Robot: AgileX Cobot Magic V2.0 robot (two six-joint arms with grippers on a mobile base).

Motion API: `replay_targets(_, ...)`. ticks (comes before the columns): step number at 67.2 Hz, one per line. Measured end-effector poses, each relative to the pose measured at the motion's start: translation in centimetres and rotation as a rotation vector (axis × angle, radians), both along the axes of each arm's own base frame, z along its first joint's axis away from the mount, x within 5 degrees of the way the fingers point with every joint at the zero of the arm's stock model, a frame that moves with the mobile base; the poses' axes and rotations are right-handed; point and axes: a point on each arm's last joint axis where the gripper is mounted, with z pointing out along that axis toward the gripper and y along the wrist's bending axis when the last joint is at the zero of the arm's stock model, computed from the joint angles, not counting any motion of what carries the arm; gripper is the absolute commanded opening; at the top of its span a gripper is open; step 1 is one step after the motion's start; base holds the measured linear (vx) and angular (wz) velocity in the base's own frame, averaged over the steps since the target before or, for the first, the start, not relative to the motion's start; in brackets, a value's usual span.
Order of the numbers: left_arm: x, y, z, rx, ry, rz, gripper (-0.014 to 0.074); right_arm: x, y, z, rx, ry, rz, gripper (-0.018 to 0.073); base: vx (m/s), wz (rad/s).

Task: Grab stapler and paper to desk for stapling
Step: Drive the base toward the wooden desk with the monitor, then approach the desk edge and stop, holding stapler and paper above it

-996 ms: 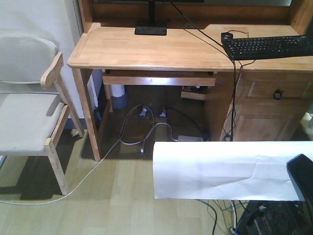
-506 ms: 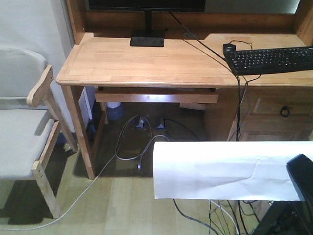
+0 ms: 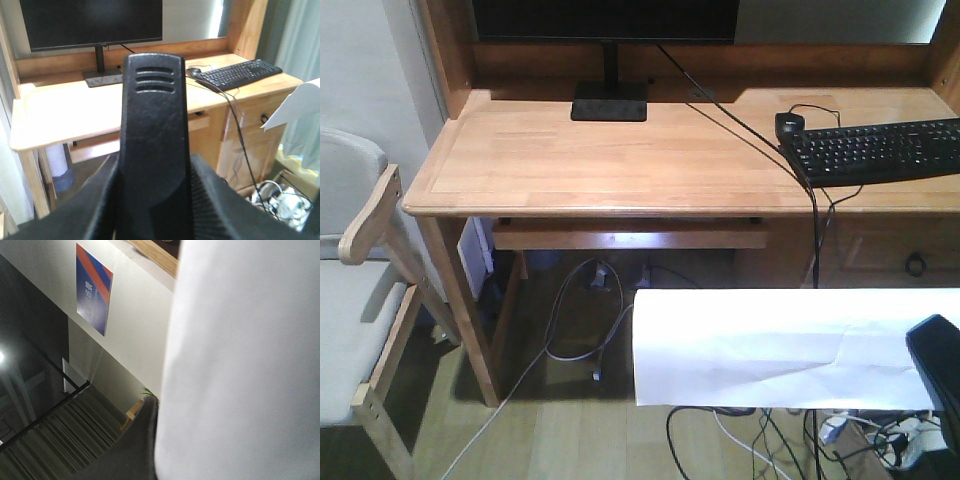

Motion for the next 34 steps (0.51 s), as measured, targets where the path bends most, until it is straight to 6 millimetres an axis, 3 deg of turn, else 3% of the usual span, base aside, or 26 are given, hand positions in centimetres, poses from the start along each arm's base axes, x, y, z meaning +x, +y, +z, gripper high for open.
replay_targets(34,0.00,0.00,0.00,0.000,0.000,0.000,-0.0007,0.00,0.00,0.00,0.000,0.000,0.000,-0.0006,0.22,0.02)
